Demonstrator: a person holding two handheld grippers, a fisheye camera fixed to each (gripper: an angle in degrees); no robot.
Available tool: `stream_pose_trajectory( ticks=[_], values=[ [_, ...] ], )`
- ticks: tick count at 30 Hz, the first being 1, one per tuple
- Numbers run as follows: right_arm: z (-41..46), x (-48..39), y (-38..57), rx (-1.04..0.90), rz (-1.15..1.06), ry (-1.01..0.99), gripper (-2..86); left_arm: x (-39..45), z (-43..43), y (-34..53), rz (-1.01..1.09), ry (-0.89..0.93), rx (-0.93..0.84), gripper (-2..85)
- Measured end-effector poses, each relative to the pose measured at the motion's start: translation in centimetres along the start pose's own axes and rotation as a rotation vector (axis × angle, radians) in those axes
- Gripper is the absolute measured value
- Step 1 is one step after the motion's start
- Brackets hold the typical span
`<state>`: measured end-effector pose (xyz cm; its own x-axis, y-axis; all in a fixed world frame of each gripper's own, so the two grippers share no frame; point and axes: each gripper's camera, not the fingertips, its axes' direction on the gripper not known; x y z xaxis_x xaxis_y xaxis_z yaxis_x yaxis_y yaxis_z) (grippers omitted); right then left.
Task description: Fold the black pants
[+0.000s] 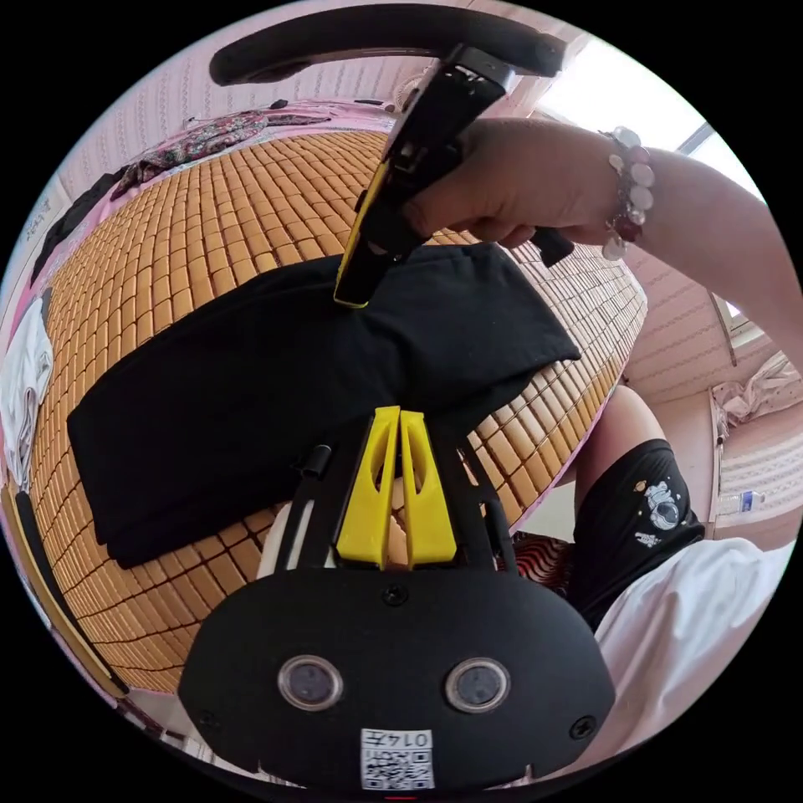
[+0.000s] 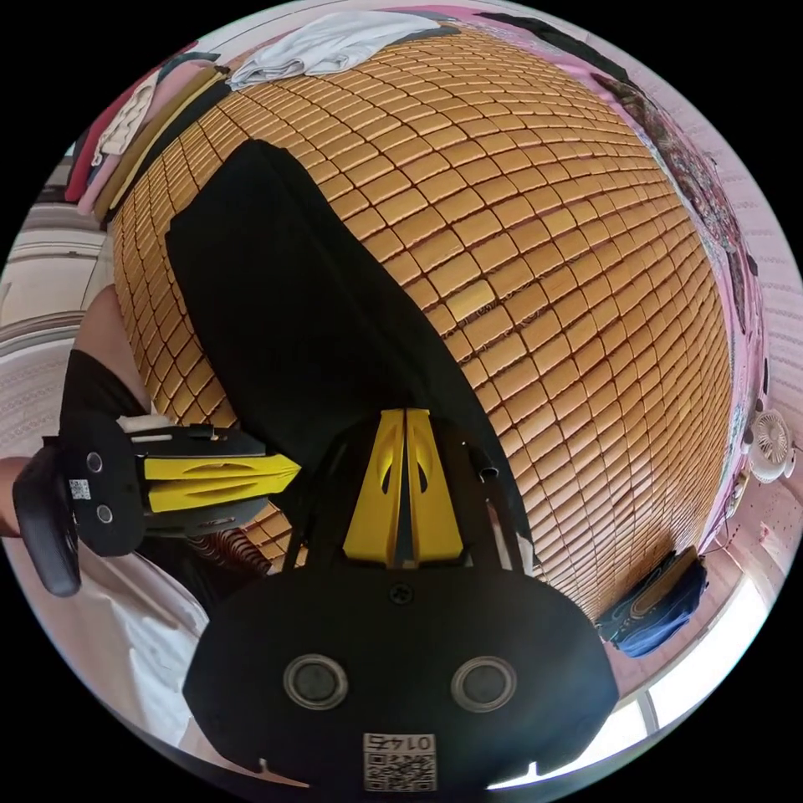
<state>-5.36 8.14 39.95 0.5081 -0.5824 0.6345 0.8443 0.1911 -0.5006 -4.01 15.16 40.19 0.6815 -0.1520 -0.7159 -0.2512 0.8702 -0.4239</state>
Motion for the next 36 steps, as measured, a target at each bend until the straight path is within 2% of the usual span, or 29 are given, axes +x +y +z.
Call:
stream_pose_trajectory(
  ticks=[5, 12, 15, 17, 20, 22, 25, 29, 31, 33, 36],
  values=[
    [-1.3, 1.4, -1.2, -0.026, -0.027, -0.026, -0.5, -0.6, 0.1, 0.3, -0.009, 0.053, -0.004, -1.0],
    [0.2, 4.1, 0.0, 0.016, 0.078, -0.077, -0.4, 0.8, 0.2, 0.4, 0.022, -0.032, 0.003, -1.0],
    [-0.4, 6.2, 4.4, 0.221, 0.212, -0.192, -0.1, 0.3, -0.5, 0.2, -0.006, -0.003, -0.011, -1.0],
    [-1.0, 7.3, 11.1, 0.44, 0.379, -0.249, 0.5, -0.2, -2.0, 0.7, -0.017, 0.008, 0.02, -1.0],
    [0.1, 7.9, 20.8, 0.573, 0.641, -0.17, 3.5, -2.5, -5.9, 3.0, -0.106, -0.018, 0.16, -1.0],
    [1.7, 8.4, 25.9, 0.556, 0.807, -0.135, 6.6, -4.8, -8.1, 4.7, -0.193, -0.056, 0.228, -1.0],
    [4.8, 9.4, 31.3, 0.522, 0.963, -0.253, 10.2, -8.7, -10.2, 6.9, -0.309, -0.133, 0.271, -1.0],
    [7.9, 10.4, 33.5, 0.563, 1.002, -0.512, 9.9, -12.5, -9.3, 7.7, -0.416, -0.213, 0.173, -1.0],
    [8.7, 10.8, 33.7, 0.52, 1.028, -0.521, 8.0, -13.3, -7.7, 7.6, -0.438, -0.2, 0.099, -1.0],
    [8.4, 11.1, 34.4, 0.529, 1.021, -0.494, 5.5, -13.3, -7.2, 7.9, -0.458, -0.2, 0.131, -1.0],
    [6.5, 12.2, 36.1, 0.661, 0.991, -0.544, 3.2, -13.4, -7.3, 7.4, -0.478, -0.195, 0.109, -1.0]
  ],
)
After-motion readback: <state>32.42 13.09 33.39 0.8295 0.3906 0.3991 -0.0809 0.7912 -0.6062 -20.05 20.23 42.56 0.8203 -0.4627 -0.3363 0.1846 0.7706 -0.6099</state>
